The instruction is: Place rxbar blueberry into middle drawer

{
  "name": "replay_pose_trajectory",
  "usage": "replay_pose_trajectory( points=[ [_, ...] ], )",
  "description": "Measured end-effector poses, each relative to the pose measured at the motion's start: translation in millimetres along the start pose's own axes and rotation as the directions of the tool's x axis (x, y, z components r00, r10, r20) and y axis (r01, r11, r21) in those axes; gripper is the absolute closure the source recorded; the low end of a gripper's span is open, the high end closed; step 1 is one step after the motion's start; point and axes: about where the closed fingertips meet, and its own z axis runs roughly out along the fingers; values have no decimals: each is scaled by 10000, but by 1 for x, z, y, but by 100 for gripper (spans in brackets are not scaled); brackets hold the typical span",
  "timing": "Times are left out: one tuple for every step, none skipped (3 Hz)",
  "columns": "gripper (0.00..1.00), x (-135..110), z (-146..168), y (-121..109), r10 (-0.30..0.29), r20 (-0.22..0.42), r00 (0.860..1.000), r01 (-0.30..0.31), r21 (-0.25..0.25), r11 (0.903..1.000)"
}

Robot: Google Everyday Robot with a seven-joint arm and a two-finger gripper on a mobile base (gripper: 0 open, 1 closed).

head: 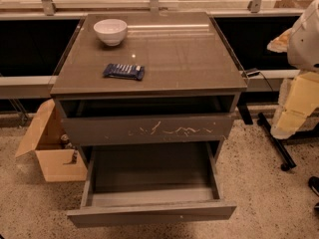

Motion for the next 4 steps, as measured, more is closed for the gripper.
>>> replay_pose_trajectory(
  points=[
    [0,0,0,0,0,0,10000,0,0,10000],
    [0,-22,9,-21,-29,567,9984,16,221,9998],
    [0,-52,25,-45,169,1485,9888,-221,337,9992],
    [0,-85,45,-69,538,2660,9625,-683,457,9966]
  ],
)
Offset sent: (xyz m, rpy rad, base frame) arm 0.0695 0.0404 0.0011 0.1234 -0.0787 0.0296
